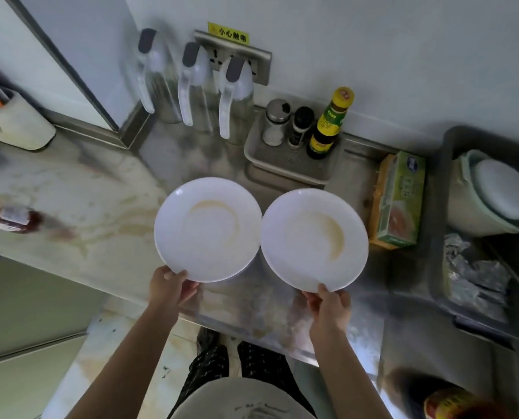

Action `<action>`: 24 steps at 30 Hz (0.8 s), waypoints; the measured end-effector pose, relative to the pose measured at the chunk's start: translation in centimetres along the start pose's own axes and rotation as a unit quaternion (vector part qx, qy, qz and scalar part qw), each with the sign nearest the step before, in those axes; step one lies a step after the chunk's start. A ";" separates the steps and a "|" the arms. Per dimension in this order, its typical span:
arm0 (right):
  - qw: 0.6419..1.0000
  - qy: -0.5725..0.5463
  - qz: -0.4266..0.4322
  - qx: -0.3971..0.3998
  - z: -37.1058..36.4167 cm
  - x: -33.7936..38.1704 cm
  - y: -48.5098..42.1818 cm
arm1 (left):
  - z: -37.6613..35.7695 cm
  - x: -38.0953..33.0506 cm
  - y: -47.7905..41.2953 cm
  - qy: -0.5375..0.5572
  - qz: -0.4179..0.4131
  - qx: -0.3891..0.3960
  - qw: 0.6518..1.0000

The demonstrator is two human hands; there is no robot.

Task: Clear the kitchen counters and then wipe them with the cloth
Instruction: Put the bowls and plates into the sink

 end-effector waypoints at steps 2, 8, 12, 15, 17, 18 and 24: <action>0.999 0.040 0.025 0.016 0.3 0.3 0.8 | 0.3 0.2 -0.1 -0.005 -0.002 0.007 1.000; 0.980 0.141 0.090 0.112 -2.4 0.1 3.1 | 1.4 -0.5 0.0 -0.036 -0.032 0.039 0.998; 0.962 0.208 0.077 0.157 -5.9 -1.6 2.7 | 2.1 -0.8 0.4 -0.047 -0.050 0.066 0.995; 0.950 0.247 0.063 0.180 -8.1 -2.3 2.4 | 2.5 -0.9 0.5 -0.026 -0.065 0.063 0.996; 0.945 0.264 0.054 0.185 -9.2 -2.7 2.2 | 2.5 -1.0 0.5 0.003 -0.073 0.069 0.995; 0.942 0.271 0.048 0.190 -9.7 -2.9 2.1 | 2.4 -0.9 0.5 0.017 -0.074 0.073 0.994; 0.837 0.483 0.128 0.223 -11.2 -2.5 2.1 | 2.4 0.0 -0.2 0.078 -0.057 0.087 0.992</action>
Point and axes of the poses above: each hand's wrist, its own y-axis away from the middle knuckle, its own z-axis out of the back of the hand, x = y × z, the point moved 7 cm from there along -y, towards the middle knuckle, and after that the axes turned 6 degrees about x, right-handed, at the moved point
